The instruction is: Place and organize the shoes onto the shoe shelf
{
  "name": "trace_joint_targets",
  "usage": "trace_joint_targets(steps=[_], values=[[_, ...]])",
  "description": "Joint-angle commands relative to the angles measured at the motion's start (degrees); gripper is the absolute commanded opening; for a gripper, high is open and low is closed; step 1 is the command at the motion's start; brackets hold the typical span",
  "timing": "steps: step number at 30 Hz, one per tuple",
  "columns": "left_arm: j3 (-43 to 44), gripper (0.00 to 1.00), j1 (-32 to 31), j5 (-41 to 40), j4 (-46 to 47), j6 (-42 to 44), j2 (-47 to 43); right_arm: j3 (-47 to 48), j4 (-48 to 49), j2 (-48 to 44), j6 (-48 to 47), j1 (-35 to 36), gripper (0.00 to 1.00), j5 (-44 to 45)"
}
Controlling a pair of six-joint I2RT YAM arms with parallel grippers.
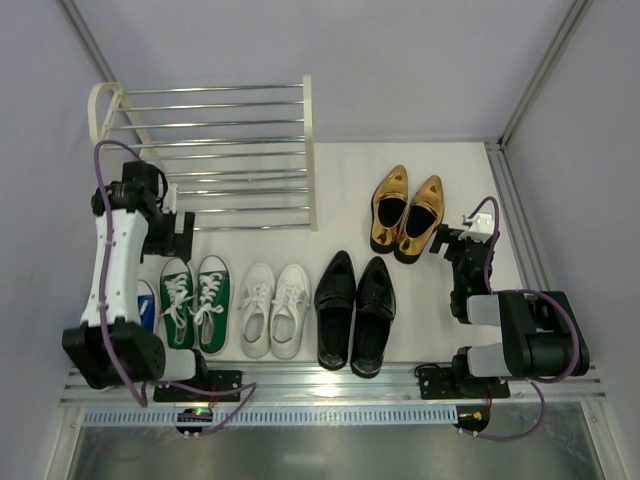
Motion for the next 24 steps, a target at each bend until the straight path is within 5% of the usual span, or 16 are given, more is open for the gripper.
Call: trace_joint_targets(steps=[1,14,17,24], values=[[6.69,1.0,0.73,3.99,-5.2,-4.16,8.34,0.27,4.28,-0.52,-0.34,0.05,0.97,-0.11],[11.19,1.0,1.17,11.63,-7.75,-11.38,17.92,0.36,4.37,-0.52,-0.34,0.05,0.97,-0.02],[8.05,0.95,2.49,18.66,-4.7,-12.96,13.31,0.36,4.37,-0.43,-0.34,0.05,0.97,-0.11],[3.3,1.0,-0.06,18.05,-3.1,-17.18,3.37,0.36,4.37,-0.43,-0.34,0.05,0.97,-0.02]])
